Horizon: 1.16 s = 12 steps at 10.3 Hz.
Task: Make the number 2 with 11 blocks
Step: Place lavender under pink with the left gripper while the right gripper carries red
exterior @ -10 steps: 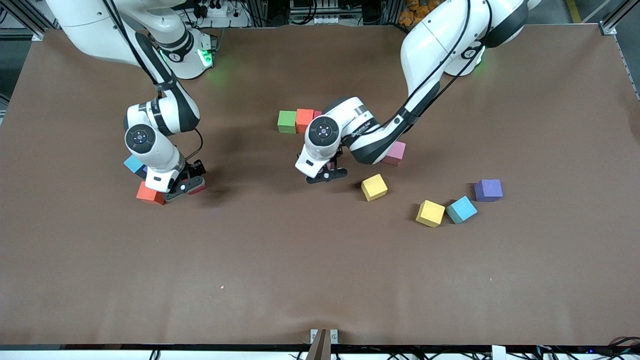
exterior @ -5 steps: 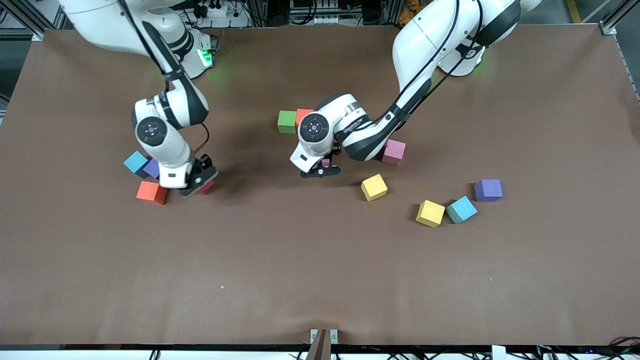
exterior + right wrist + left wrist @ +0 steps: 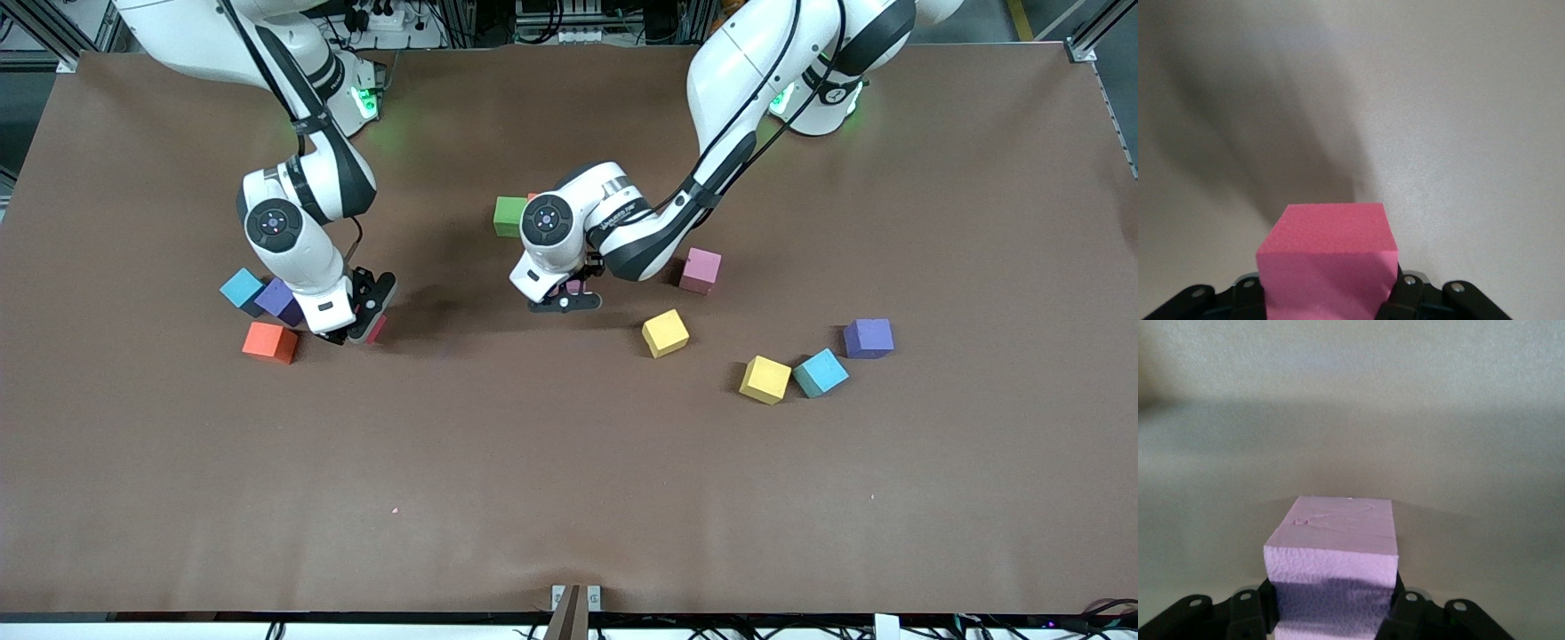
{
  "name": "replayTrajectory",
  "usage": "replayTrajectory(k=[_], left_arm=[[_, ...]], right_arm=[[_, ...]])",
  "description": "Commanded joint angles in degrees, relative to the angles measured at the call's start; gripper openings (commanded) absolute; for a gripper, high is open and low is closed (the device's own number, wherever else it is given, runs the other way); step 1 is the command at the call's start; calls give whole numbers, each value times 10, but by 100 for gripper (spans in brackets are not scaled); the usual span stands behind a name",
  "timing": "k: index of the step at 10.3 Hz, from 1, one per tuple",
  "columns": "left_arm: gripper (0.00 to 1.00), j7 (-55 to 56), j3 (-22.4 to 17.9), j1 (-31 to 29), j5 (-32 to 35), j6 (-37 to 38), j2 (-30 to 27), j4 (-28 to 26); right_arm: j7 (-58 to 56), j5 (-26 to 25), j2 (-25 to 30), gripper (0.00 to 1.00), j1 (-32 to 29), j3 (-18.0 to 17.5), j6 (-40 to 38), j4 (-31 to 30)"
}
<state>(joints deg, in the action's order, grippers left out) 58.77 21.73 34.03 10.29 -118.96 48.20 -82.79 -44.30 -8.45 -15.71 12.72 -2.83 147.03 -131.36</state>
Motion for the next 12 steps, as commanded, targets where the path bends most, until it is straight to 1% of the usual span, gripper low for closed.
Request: replayTrajectory(k=[1,3,10,11,12], left_arm=[[6,-12,-15,9,-6,1,20,29],[6,-9,-15,10,-6,1,20,32],[7,-8,-15,23,-5,1,20,29],[39,-8,-15,23,-5,1,19,29],[99,-7,-15,23,-5,1,18,29]], right_arm=[[-25,10,8,25,0,-9,-9,-3],[-27,10,12,25,10,-10,-31,-4],[-53,12,14,24,5,-9,-44,-7],[-53,12,14,24,5,-9,-44,-7],[-53,12,14,24,6,-9,-44,-7]])
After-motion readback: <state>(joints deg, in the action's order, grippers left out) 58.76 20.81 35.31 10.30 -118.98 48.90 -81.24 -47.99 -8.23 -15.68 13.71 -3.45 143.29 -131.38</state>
